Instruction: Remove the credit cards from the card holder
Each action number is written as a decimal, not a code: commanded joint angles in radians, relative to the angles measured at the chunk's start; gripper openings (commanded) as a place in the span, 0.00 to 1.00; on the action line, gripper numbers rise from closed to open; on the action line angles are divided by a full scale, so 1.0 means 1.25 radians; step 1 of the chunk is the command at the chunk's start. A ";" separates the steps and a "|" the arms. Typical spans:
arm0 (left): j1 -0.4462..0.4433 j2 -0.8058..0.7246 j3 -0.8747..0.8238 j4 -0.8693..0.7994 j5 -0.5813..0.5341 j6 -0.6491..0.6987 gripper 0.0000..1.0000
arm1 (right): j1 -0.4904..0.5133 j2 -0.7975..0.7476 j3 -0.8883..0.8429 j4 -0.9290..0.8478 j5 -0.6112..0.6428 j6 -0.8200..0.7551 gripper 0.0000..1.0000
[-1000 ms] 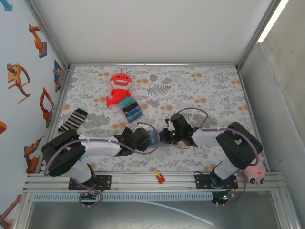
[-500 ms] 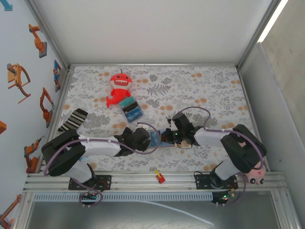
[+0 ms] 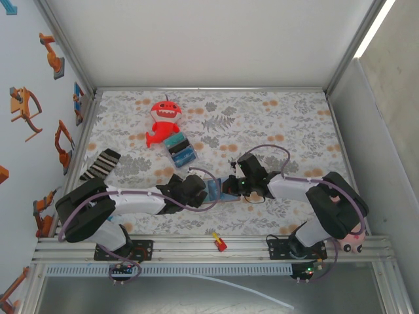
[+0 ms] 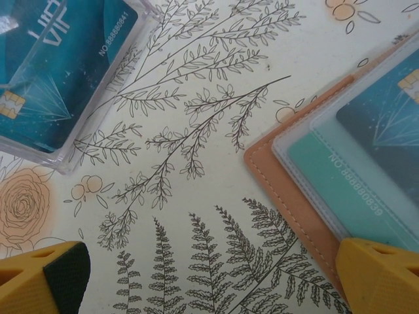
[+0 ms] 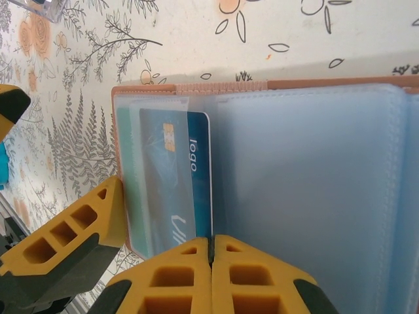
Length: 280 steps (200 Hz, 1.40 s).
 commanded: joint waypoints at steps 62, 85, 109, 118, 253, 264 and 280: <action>-0.004 0.022 0.090 0.032 0.025 0.065 0.97 | -0.005 0.000 0.013 0.020 -0.004 0.012 0.00; -0.004 0.059 0.106 0.040 0.035 0.072 0.97 | -0.005 -0.001 0.012 0.022 -0.005 0.014 0.00; -0.002 0.083 0.113 0.033 0.032 0.076 0.97 | -0.005 -0.010 0.009 0.008 0.002 0.012 0.00; -0.003 0.090 0.113 0.030 0.031 0.077 0.97 | -0.005 -0.014 0.009 0.002 0.006 0.010 0.00; 0.000 0.118 0.122 -0.007 0.023 0.086 0.97 | -0.033 -0.053 -0.013 0.030 -0.034 0.013 0.07; -0.001 0.123 0.125 -0.008 0.025 0.086 0.97 | -0.033 -0.047 -0.025 0.078 -0.057 0.028 0.10; -0.001 0.124 0.125 -0.008 0.028 0.082 0.97 | -0.033 -0.042 -0.038 0.135 -0.079 0.046 0.15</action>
